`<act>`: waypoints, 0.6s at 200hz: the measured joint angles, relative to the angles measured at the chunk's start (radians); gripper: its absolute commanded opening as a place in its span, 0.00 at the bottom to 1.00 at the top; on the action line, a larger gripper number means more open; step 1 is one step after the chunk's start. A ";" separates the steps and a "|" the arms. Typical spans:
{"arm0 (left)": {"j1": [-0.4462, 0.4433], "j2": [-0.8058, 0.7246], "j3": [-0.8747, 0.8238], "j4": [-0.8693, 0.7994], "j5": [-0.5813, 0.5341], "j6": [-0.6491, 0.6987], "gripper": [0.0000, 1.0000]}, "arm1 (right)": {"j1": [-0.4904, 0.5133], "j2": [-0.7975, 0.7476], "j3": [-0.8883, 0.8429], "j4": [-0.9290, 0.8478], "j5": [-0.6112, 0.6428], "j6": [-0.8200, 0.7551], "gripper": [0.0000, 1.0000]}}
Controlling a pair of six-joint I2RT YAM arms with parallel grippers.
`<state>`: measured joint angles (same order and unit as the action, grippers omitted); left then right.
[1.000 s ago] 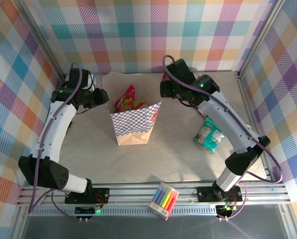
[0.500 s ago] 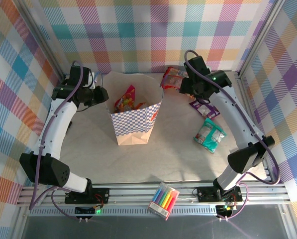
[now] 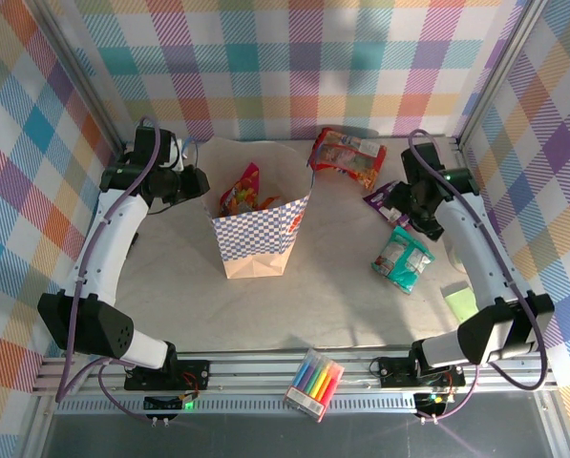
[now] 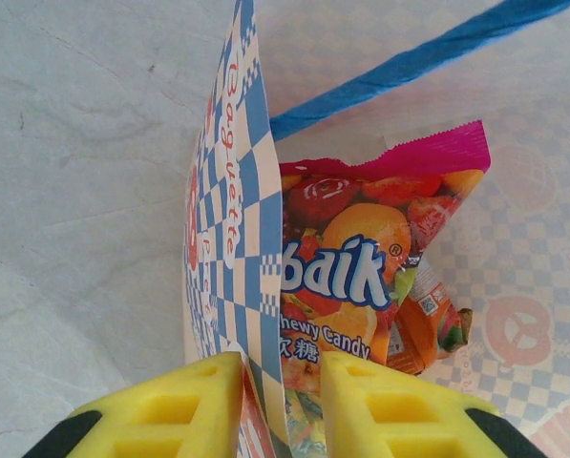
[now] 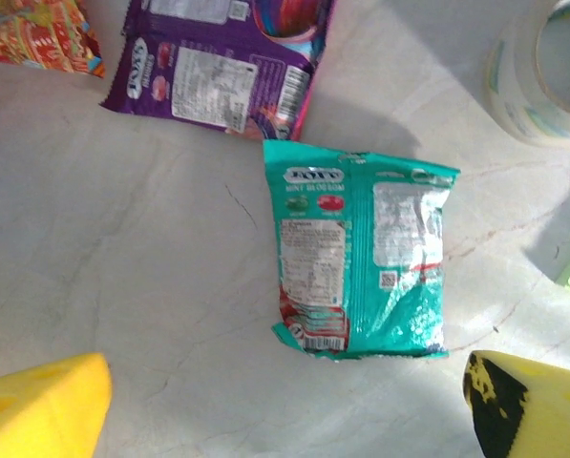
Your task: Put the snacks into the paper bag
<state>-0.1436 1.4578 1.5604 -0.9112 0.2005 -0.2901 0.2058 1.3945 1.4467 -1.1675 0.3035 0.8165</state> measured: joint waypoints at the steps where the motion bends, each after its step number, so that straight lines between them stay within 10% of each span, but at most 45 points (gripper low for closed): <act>1: 0.000 0.000 0.000 0.000 0.000 0.000 0.29 | -0.001 -0.001 -0.002 0.000 -0.001 0.001 0.95; 120: 0.000 0.000 -0.002 0.004 0.012 0.000 0.29 | -0.083 -0.004 -0.350 0.114 -0.146 0.032 0.96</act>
<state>-0.1436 1.4574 1.5581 -0.9070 0.2127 -0.2897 0.1230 1.3903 1.0966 -1.0538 0.1574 0.8490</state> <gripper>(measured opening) 0.287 0.961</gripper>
